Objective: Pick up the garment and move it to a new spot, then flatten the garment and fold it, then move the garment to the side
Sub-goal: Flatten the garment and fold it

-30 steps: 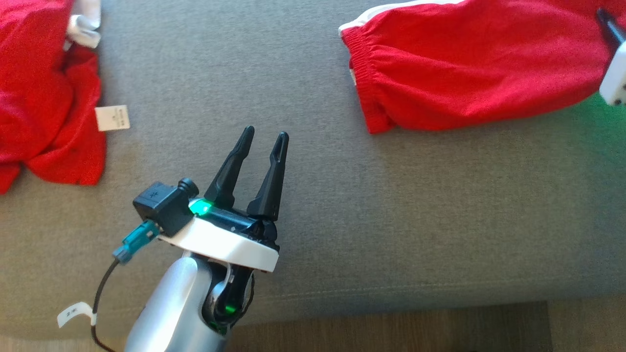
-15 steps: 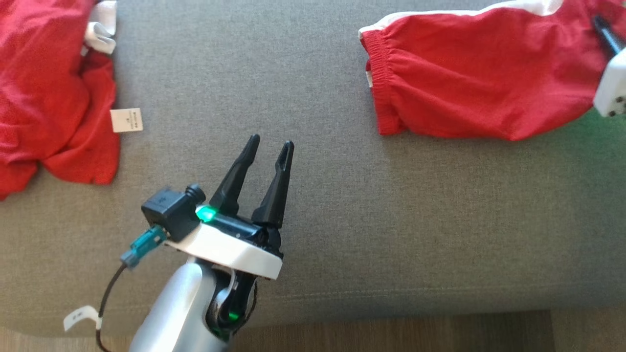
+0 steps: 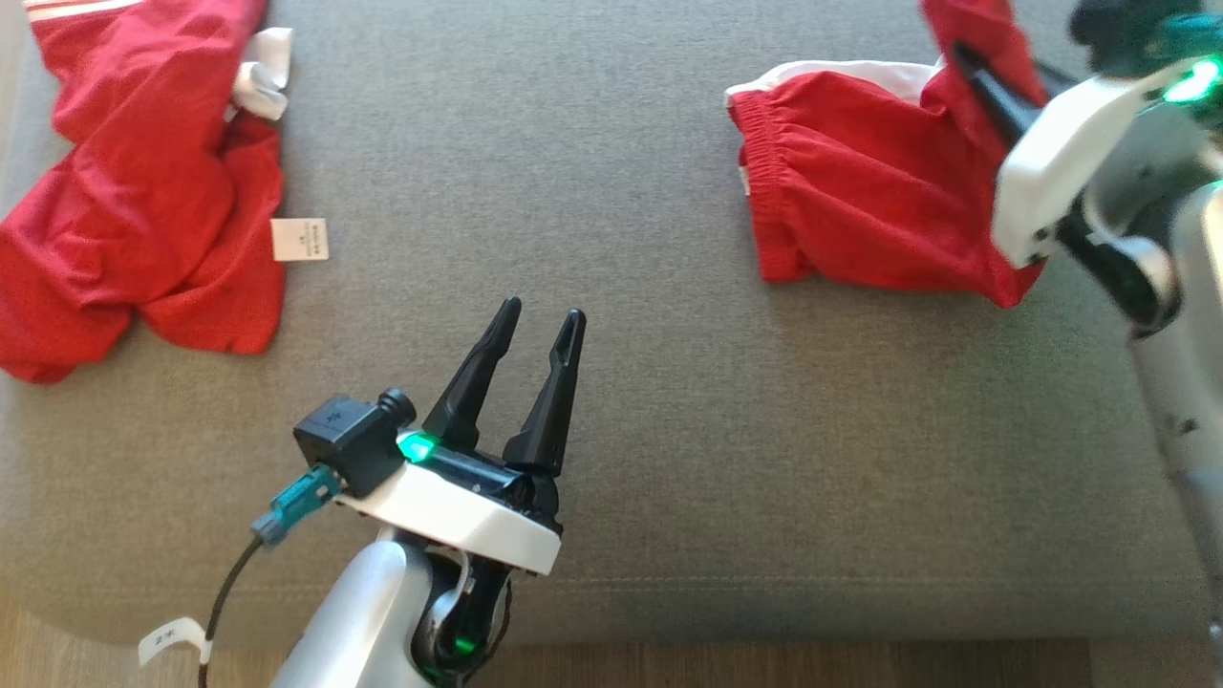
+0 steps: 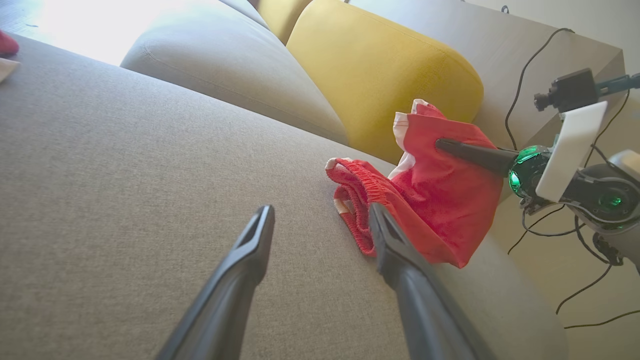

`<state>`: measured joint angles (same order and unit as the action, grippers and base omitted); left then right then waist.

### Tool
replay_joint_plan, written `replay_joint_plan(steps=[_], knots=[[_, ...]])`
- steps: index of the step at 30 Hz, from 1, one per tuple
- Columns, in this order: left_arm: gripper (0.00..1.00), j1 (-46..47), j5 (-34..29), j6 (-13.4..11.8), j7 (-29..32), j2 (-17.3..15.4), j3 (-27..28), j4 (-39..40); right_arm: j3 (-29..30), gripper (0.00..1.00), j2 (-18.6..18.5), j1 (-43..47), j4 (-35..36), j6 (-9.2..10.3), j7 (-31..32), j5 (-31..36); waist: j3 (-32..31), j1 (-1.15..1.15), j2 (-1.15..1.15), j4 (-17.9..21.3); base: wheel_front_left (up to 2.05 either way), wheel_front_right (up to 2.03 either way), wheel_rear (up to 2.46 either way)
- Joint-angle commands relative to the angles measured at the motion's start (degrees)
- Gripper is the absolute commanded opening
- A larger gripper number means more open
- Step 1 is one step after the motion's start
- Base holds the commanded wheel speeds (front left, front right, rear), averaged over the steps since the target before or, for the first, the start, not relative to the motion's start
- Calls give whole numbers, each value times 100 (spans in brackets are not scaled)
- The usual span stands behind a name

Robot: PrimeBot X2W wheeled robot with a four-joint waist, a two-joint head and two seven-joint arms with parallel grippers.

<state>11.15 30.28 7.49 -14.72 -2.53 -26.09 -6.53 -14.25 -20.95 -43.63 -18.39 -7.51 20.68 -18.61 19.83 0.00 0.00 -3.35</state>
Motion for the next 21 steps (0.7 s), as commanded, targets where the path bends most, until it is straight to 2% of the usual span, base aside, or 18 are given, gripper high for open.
replay_joint_plan(steps=[1, 5, 12, 13, 15, 16, 17, 21], knots=[[100, 0, 49, 0, -28, -35, 123, 203, -40, 0, 80, 60, 310, 2, 72, 69, -13, 0, 0, -48, 0, 0, 0], [100, -11, 97, 0, -28, -35, 79, 219, -140, 0, 397, 228, 534, 2, 237, 131, -29, 0, 0, -181, 0, 0, 0], [100, -38, 139, 0, -28, -35, 128, 275, -420, 0, 787, 305, 369, 2, 309, 35, -21, 0, 0, -320, 0, 0, 0], [100, -45, 145, 0, -28, -35, 130, 283, -436, 5, 845, 318, 311, 2, 311, -21, -24, 0, 0, -334, 0, 0, 0], [100, -60, 152, 0, -28, -35, 125, 283, -484, 42, 905, 338, 172, 2, 314, -54, -48, 0, 0, -361, 0, 0, 0], [100, -72, 150, 0, -28, -35, 131, 280, -511, 81, 924, 353, 115, 2, 311, -75, -64, 0, 0, -372, 0, 0, 0], [100, -87, 150, 0, -28, -35, 138, 281, -505, 100, 953, 368, 82, 2, 282, -116, -83, 0, 0, -381, 0, 0, 0], [100, -177, 136, 0, -28, -35, 193, 289, -323, 100, 983, 468, 192, 2, 146, -371, -168, 0, 0, -380, 0, 0, 0]])
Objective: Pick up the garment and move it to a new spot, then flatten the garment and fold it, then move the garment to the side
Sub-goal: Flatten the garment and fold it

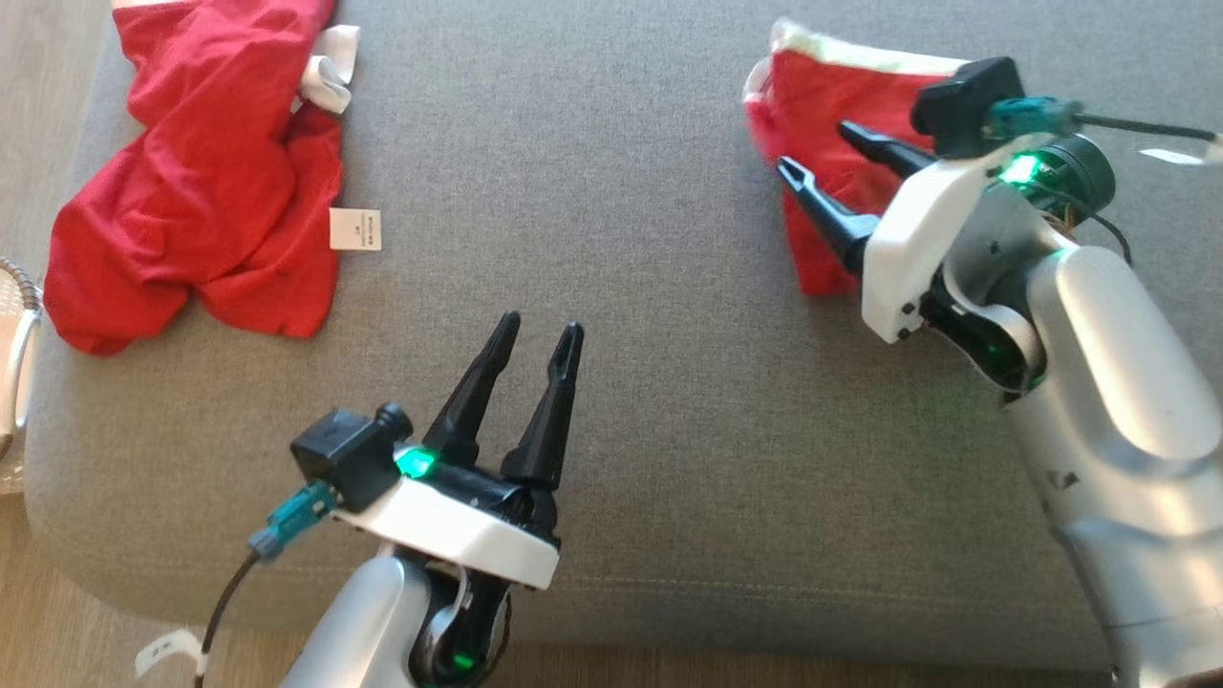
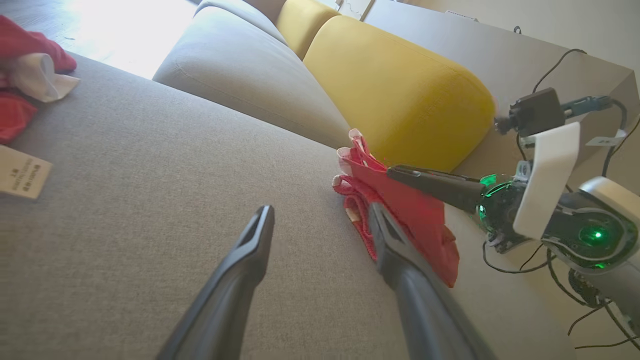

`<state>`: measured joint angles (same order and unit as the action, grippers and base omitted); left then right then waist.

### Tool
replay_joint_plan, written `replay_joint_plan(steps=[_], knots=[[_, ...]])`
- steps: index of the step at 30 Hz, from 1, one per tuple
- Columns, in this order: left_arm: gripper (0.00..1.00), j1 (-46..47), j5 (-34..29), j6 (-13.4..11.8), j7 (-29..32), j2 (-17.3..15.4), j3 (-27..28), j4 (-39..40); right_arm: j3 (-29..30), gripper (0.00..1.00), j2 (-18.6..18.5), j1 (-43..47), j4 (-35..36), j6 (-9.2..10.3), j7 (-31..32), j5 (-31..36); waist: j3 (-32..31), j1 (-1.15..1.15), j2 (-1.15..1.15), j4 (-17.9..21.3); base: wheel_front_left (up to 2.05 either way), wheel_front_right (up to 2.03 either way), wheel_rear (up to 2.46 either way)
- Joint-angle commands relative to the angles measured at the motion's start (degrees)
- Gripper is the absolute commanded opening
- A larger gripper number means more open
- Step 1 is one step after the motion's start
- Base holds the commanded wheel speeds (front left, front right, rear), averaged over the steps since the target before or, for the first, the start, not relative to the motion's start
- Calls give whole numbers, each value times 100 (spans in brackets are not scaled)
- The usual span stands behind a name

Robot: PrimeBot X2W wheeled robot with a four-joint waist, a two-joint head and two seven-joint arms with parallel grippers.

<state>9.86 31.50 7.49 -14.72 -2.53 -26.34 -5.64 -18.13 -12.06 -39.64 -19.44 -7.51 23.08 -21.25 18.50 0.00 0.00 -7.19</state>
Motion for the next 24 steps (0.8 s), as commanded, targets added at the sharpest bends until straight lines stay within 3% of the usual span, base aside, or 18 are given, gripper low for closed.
replay_joint_plan(steps=[1, 8, 12, 16, 24], knots=[[100, -69, 6, 0, -28, -35, 234, 200, 172, 100, 71, 112, 389, 2, -138, -184, -56, 0, 0, 5, 0, 0, 0], [100, -176, -22, -30, -28, -35, 391, 275, 1027, 100, -266, 431, 1002, 2, -392, -242, -136, 0, 0, 91, 0, 0, 0], [100, -168, -63, -56, -28, -35, 469, 409, 1003, 100, -477, 669, 1056, 2, -717, -284, -145, 0, 0, 132, 0, 0, 0], [100, -162, -233, -195, -28, -35, 548, 565, 884, 100, -635, 830, 759, 2, -1361, -179, -208, 0, 0, 163, 0, 0, 0], [100, -229, -296, -368, -28, -35, 541, 737, 449, 100, -145, 583, -582, 2, -2231, 548, -296, 0, 0, 198, 0, 0, 0]])
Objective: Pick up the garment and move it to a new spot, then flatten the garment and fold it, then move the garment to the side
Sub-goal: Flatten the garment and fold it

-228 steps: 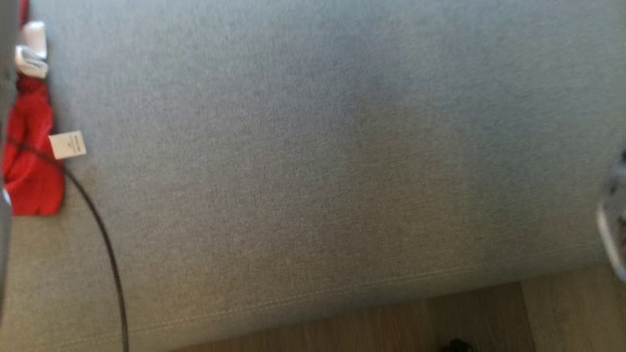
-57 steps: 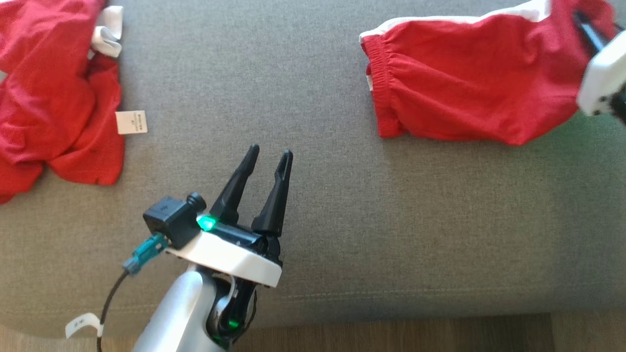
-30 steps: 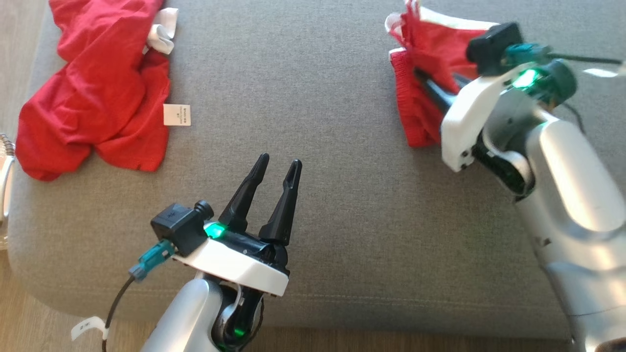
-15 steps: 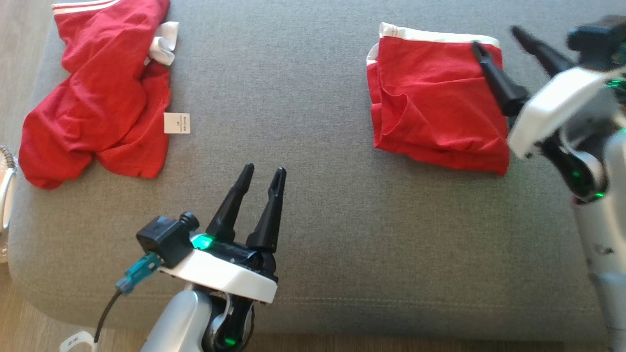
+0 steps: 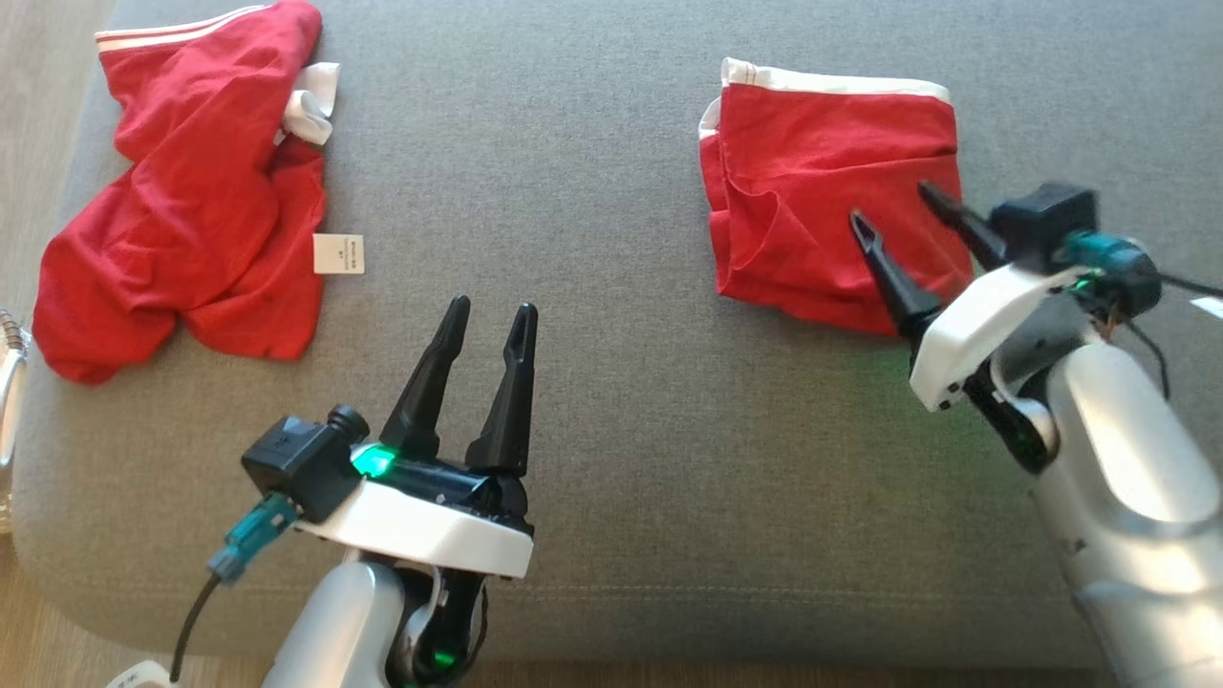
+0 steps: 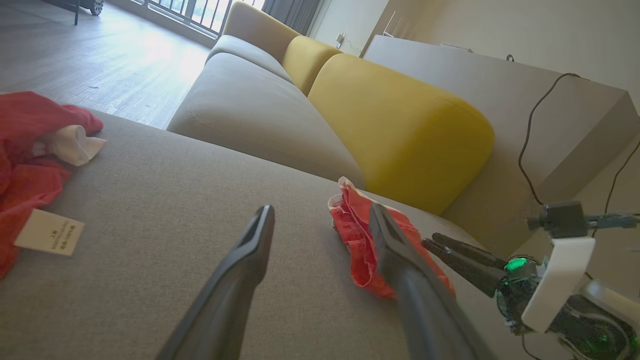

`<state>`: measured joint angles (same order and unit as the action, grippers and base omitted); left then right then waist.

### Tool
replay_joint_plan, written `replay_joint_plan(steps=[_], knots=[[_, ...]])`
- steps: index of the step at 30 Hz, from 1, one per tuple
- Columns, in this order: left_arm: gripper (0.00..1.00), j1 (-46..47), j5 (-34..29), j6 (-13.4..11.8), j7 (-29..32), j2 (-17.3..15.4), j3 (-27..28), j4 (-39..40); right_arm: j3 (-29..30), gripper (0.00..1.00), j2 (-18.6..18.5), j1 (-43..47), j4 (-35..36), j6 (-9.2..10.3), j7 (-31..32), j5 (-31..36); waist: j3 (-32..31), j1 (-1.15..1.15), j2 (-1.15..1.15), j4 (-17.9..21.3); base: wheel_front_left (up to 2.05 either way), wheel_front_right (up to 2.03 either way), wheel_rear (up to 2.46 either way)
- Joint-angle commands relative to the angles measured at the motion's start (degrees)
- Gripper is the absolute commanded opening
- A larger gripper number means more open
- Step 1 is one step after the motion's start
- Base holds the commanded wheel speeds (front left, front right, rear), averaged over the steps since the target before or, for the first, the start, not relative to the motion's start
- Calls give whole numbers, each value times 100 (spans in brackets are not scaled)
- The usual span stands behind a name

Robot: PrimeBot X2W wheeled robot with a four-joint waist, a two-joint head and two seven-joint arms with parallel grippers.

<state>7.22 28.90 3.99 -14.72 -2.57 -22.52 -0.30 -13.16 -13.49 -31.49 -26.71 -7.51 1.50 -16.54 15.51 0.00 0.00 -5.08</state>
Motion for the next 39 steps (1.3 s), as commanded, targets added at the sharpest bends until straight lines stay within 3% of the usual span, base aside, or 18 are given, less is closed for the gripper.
replay_joint_plan(steps=[1, 2, 3, 9, 15, 27, 28, 30, 34, 39], knots=[[100, 41, -45, -16, -28, -31, 135, 205, -54, 100, 51, -334, -88, 2, -168, 225, 7, 0, 0, -37, 0, 0, 0], [100, 51, -53, -11, -28, -31, 108, 203, -58, 93, 108, -439, -315, 2, -260, 369, 14, 0, 0, -70, 0, 0, 0], [100, 59, -60, -7, -28, -31, 85, 203, -77, 0, 167, -540, -520, 2, -356, 503, 20, 0, 0, -106, 0, 0, 0], [100, 15, -28, -61, -28, -31, 87, 231, -462, 0, 363, -916, -1485, 2, -810, 963, 2, 0, 0, -339, 0, 0, 0], [100, -98, 39, -78, -28, -31, 69, 216, -971, 0, 558, -772, -2006, 2, -1065, 948, -145, 0, 0, -488, 0, 0, 0], [100, -386, -81, -119, -28, -31, 117, 193, -1937, 0, 746, 219, -1397, 2, -1139, 49, -624, 0, 0, -327, 0, 0, 0], [100, -431, -141, -174, -28, -31, 161, 183, -1909, 17, 712, 286, -1290, 2, -1183, -13, -686, 0, 0, -282, 0, 0, 0], [100, -502, -264, -315, -28, -31, 257, 197, -1701, 100, 630, 375, -1067, 2, -1315, -68, -766, 0, 0, -197, 0, 0, 0], [100, -587, -419, -571, -28, -31, 437, 269, -859, 100, 574, 621, -725, 2, -1555, 178, -963, 0, 0, -71, 0, 0, 0], [100, -759, -819, -768, -28, -31, 734, 265, 301, 100, 842, 1301, -15, 2, -1644, 596, -1220, 0, 0, 61, 0, 0, 0]])
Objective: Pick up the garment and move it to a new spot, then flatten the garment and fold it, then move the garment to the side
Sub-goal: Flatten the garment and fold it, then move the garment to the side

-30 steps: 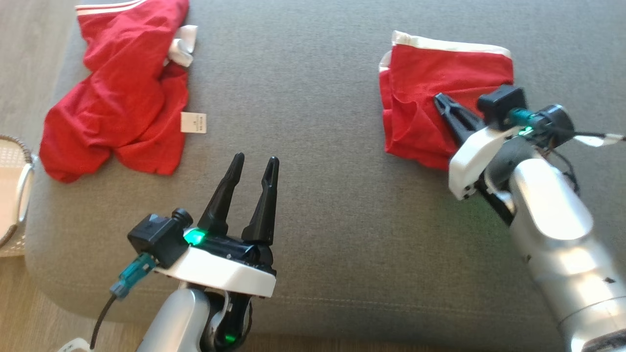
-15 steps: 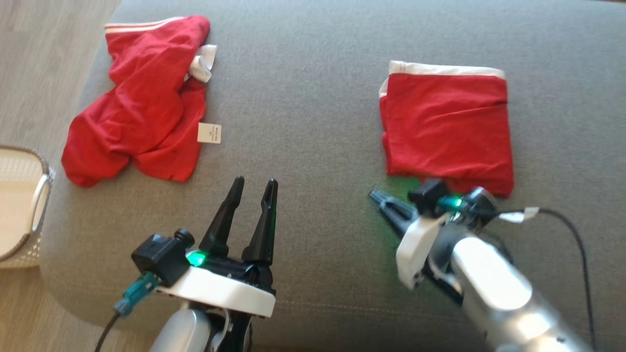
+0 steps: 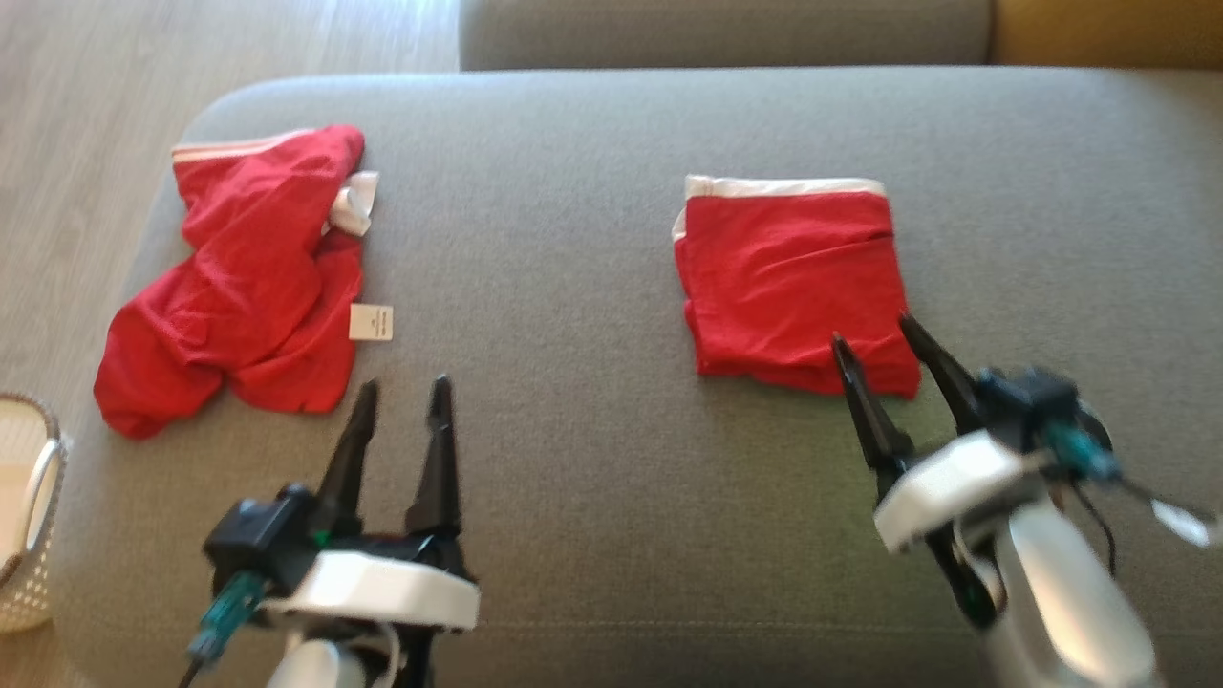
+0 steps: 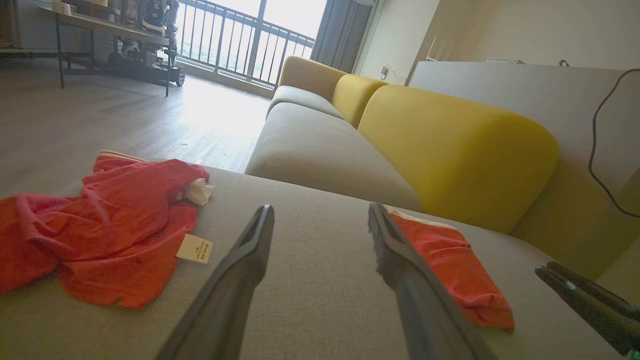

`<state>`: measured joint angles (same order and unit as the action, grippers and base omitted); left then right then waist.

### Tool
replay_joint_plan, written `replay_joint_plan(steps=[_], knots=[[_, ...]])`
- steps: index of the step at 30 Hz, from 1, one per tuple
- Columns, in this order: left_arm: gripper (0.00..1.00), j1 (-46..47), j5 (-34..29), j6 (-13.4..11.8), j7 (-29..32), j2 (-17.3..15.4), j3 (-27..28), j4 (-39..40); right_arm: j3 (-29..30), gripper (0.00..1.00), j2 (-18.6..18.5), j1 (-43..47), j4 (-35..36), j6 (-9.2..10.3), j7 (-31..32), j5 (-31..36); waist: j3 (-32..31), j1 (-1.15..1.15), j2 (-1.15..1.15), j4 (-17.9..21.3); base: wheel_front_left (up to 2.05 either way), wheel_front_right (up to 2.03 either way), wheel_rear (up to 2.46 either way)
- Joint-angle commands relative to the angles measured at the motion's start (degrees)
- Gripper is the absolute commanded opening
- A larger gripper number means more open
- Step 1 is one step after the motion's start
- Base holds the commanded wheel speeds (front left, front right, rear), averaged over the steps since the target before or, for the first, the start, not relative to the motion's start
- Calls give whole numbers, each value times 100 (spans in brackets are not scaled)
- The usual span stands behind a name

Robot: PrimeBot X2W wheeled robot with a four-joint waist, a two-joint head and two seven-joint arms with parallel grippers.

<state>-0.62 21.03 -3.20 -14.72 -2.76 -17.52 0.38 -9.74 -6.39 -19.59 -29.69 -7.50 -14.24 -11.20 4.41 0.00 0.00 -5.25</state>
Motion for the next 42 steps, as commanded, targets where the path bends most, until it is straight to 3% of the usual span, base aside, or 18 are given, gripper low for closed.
replay_joint_plan(steps=[1, 5, 13, 20, 42], knots=[[100, -14, -45, -61, -28, -11, 300, 232, 126, 100, 176, 291, 502, 1, -71, 142, -149, 0, 0, 97, 0, 0, 0], [100, -240, -315, -108, -28, -11, 611, 415, 554, 100, 293, 970, 1278, 1, -73, 407, -285, 0, 0, 217, 0, 0, 0], [100, -885, -1241, -186, -28, -11, 803, 547, 774, 100, 348, 1908, 2390, 1, -75, 659, -479, 0, 0, 392, 0, 0, 0], [100, -1113, -1599, -128, -28, -11, 743, 503, 681, 100, 350, 2241, 2551, 1, -75, 640, -519, 0, 0, 339, 0, 0, 0], [100, -1105, -1417, -164, -28, -11, 778, 440, 584, 100, 351, 2268, 2420, 1, -75, 624, -684, 0, 0, 262, 0, 0, 0]])
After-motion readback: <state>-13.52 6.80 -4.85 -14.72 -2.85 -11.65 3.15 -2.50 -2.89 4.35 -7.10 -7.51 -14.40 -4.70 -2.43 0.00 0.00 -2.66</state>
